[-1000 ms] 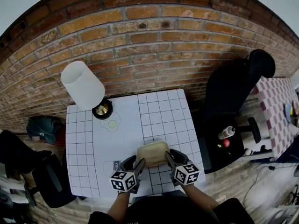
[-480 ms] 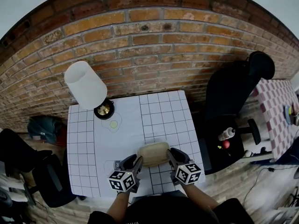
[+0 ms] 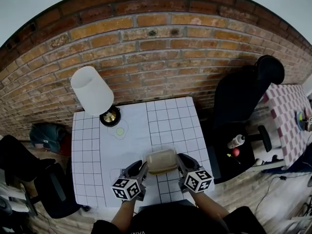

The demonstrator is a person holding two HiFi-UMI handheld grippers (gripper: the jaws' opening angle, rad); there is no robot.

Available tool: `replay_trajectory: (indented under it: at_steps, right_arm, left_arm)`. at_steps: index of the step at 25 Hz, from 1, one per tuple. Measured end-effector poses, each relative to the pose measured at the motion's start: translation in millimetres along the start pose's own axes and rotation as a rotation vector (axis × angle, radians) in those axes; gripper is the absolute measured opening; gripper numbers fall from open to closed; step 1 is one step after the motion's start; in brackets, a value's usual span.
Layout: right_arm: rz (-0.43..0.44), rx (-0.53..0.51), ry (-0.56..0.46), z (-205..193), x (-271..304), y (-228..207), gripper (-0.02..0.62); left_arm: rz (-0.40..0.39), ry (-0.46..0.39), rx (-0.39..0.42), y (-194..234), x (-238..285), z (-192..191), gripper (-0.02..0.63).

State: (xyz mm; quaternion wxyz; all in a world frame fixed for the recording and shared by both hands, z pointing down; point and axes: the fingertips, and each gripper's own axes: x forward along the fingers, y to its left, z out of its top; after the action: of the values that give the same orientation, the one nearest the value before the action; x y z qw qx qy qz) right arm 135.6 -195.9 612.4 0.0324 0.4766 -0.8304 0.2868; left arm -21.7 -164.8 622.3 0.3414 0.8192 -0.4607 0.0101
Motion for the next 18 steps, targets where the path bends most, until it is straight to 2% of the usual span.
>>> replay_trajectory:
  at_steps: [7,18]
  right_arm:
    - [0.002,-0.008,-0.043,19,-4,8,0.025]
    - [0.031,-0.004,-0.176,66,-13,33,0.018]
  left_arm:
    - [-0.026,-0.049,0.013,-9,-5,22,0.104]
    - [-0.078,-0.164,0.043,-28,-21,67,0.091]
